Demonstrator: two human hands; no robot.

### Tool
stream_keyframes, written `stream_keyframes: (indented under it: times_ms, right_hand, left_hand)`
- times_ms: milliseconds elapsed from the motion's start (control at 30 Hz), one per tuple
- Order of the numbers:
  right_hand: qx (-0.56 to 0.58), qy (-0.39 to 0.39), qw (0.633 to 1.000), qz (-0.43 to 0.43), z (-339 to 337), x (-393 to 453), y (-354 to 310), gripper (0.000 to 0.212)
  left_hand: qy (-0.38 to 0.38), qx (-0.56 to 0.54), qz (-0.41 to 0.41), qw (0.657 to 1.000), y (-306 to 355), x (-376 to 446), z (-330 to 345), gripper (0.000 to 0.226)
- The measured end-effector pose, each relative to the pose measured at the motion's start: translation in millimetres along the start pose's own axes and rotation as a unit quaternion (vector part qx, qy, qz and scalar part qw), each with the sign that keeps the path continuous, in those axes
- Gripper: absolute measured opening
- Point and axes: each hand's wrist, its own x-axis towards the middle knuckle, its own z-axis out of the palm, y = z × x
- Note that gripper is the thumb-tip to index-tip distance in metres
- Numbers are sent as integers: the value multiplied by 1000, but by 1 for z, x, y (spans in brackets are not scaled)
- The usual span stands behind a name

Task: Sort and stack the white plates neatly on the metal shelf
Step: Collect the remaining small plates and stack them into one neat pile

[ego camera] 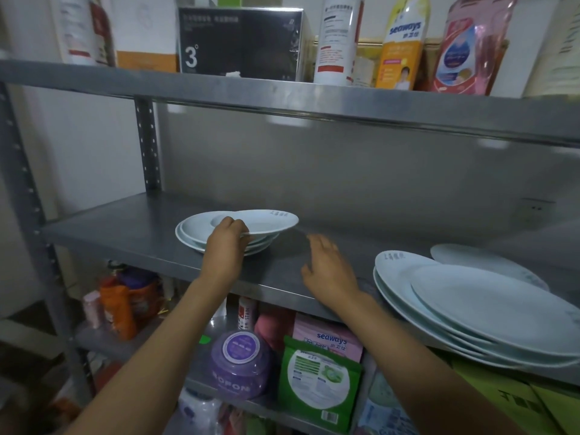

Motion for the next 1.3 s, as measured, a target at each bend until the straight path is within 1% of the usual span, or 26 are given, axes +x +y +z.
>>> stream_keyframes:
  times_ms: [100,167,233,267,400,500,600,767,933,1033,1200,1300]
  right_hand:
    - [4,-3,1000,1,3,2,-3,59]
    - [5,-5,1000,2,4,2,-5,59]
    - [7,-4,1000,1,5,1,-8,59]
    - [7,-2,1000,1,5,1,-9,59]
    - [7,3,1000,0,4,-1,-13,59]
    - [8,10,1000,2,-2,-4,-14,57]
    - [-3,23,1000,1,-14,-7,-13,56]
    - [-16,58,998,0,-43,-12,-8,56]
    - [-25,109,994,-3,-84,-25,9,56]
    - [-45,138,989,10,-111,-32,26,54]
    - [-55,171,983,38,-155,-50,77,59]
    - [-53,191,977,81,-180,-61,121,56]
  left_hand:
    - [-1,3,-10,1000,-2,-2,-1,6]
    - [-7,31,-15,999,-4,-3,-2,7]
    - [-21,86,-5,996,-7,-5,-1,10]
    - [-28,94,3,995,-8,-7,0,11]
    - [-71,91,16,993,-12,-13,-1,11]
    - [-87,106,25,990,-8,-14,-5,23]
    - [-65,99,61,991,4,-18,-9,34]
    - [-46,48,111,992,47,-17,-12,38]
    - [-41,2,184,982,104,-12,-2,45]
    - [-79,3,221,972,141,-14,12,56]
    - [-123,-45,249,960,197,-9,44,48]
    - [-154,-67,253,953,223,-3,66,48]
